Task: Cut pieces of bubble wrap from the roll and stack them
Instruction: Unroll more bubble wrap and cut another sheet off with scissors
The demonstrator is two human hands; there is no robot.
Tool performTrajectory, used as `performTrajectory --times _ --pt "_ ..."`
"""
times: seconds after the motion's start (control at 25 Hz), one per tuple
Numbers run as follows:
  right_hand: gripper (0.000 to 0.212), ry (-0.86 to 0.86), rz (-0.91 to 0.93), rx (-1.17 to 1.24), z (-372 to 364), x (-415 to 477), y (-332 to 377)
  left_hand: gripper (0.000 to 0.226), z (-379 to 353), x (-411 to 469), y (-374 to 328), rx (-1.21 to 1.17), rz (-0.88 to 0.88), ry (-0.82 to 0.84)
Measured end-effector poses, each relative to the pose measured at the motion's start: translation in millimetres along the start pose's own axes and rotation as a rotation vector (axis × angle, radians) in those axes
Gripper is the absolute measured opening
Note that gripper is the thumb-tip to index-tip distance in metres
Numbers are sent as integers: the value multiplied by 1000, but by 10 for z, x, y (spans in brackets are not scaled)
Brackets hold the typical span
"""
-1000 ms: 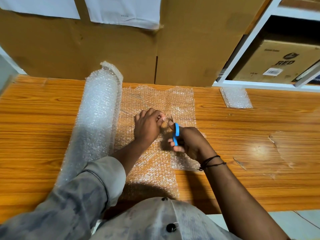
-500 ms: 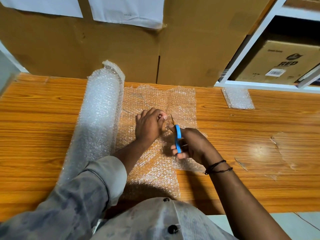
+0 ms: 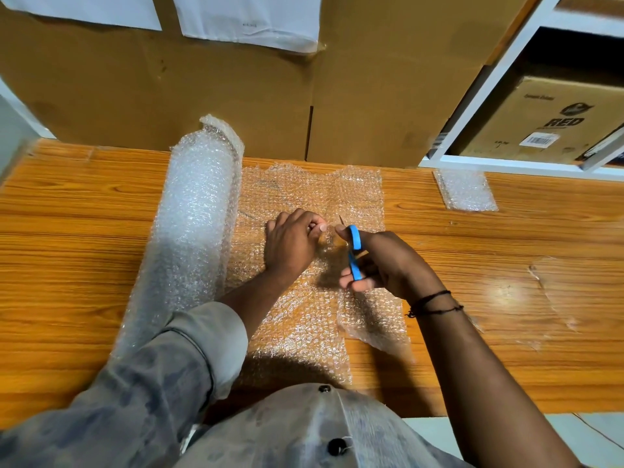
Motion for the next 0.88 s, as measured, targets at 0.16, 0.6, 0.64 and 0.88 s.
performTrajectory --times 0.16,0.6,0.64,0.88 --pt "52 60 -21 42 -13 58 -45 9 5 -10 16 -1 -3 -11" --pt "53 -50 157 -104 -84 347 -330 10 -12 -4 19 18 6 1" --pt "51 -62 160 -109 -94 364 -326 10 -9 2 17 15 6 1" --pt "26 -185 205 -234 -84 486 -350 8 -17 -3 32 15 -7 -2"
Point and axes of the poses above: each hand's wrist, its own x-axis towards the middle knuckle, its own z-axis out of the back of the hand, y = z × x, the point moved 1 cm from there along x, towards the middle knuckle, and after that the axes turned 2 degrees about z, right-handed, at the moved point
